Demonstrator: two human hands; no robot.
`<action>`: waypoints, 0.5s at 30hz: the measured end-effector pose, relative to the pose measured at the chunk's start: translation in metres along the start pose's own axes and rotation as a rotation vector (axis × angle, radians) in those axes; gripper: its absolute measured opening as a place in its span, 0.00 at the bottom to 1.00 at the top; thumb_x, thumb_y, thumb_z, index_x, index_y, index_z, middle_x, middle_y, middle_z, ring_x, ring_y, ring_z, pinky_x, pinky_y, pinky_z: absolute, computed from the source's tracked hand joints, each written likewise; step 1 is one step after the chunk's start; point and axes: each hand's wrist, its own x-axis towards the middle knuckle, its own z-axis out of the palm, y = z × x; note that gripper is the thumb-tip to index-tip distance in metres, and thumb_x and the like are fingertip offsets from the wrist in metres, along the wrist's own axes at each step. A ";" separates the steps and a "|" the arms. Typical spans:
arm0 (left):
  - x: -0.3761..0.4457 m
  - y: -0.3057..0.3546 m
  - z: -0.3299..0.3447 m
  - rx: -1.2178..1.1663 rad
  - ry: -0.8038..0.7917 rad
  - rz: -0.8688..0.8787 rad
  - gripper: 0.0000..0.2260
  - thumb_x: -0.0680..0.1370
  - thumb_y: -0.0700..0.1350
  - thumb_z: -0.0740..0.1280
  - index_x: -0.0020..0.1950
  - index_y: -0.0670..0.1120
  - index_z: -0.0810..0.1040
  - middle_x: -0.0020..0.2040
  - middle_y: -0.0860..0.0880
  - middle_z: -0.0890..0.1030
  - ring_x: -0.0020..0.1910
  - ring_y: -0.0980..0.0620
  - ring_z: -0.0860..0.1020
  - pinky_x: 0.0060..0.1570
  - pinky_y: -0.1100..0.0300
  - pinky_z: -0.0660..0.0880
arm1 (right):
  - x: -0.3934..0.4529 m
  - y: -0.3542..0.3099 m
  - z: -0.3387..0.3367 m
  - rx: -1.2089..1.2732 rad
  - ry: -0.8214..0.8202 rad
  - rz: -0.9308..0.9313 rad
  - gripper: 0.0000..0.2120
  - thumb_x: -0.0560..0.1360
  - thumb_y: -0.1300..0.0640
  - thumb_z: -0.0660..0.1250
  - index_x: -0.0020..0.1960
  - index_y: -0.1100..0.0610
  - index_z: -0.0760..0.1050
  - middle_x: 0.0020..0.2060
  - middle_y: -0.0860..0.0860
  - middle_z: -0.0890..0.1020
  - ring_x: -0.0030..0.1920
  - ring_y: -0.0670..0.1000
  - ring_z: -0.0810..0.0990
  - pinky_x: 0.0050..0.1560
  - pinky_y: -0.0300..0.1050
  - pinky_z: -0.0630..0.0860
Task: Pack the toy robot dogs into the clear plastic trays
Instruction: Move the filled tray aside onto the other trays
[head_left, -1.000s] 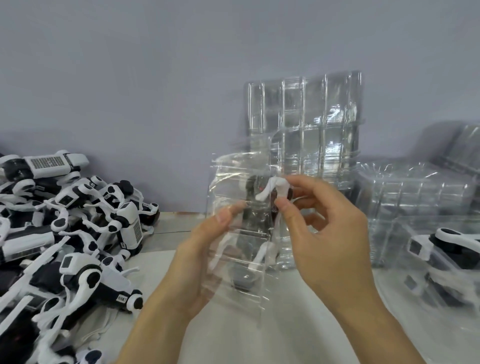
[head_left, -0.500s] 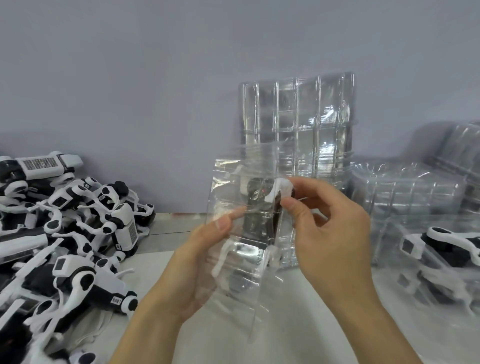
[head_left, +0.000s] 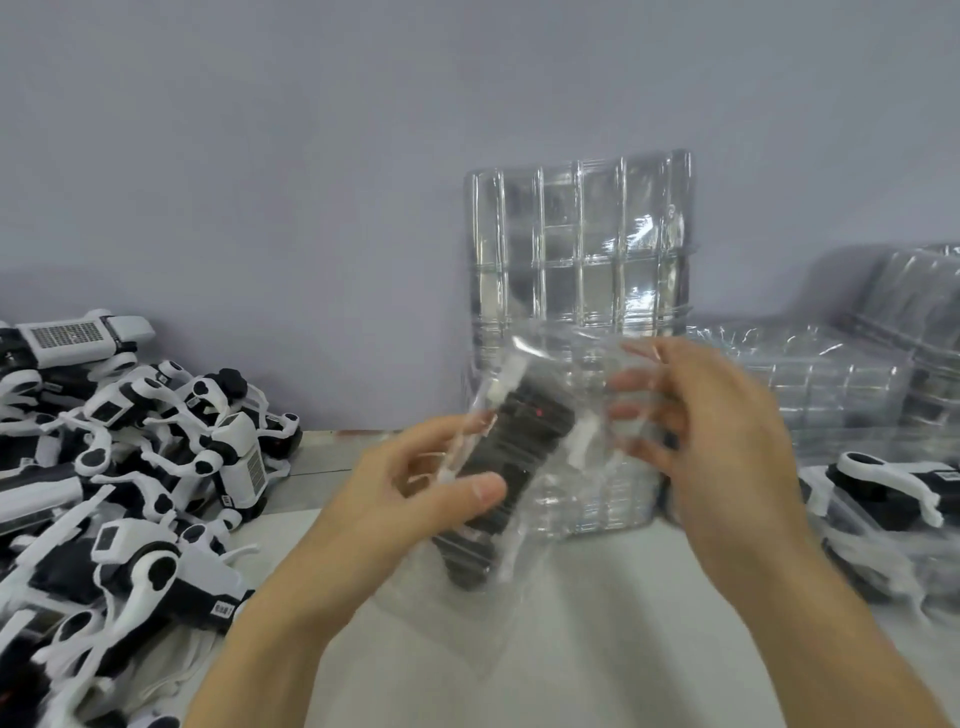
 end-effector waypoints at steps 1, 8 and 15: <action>0.001 0.002 0.000 0.132 0.022 -0.009 0.29 0.61 0.63 0.74 0.61 0.64 0.80 0.62 0.55 0.81 0.64 0.55 0.77 0.65 0.57 0.74 | 0.002 -0.006 -0.006 0.029 -0.041 0.101 0.15 0.73 0.37 0.62 0.44 0.44 0.83 0.41 0.47 0.86 0.38 0.46 0.85 0.40 0.46 0.78; -0.003 0.016 0.023 0.649 -0.082 -0.003 0.38 0.52 0.74 0.71 0.61 0.78 0.67 0.63 0.72 0.61 0.70 0.56 0.62 0.63 0.61 0.65 | 0.001 -0.022 -0.038 -0.233 -0.235 0.376 0.33 0.56 0.24 0.68 0.58 0.36 0.77 0.49 0.52 0.84 0.40 0.51 0.85 0.48 0.53 0.82; -0.003 0.021 0.041 0.755 -0.047 0.044 0.34 0.53 0.76 0.69 0.56 0.73 0.64 0.63 0.70 0.59 0.67 0.53 0.59 0.59 0.54 0.70 | 0.002 -0.016 -0.047 -0.416 -0.211 0.318 0.36 0.64 0.34 0.72 0.70 0.40 0.70 0.63 0.48 0.79 0.54 0.48 0.82 0.51 0.49 0.81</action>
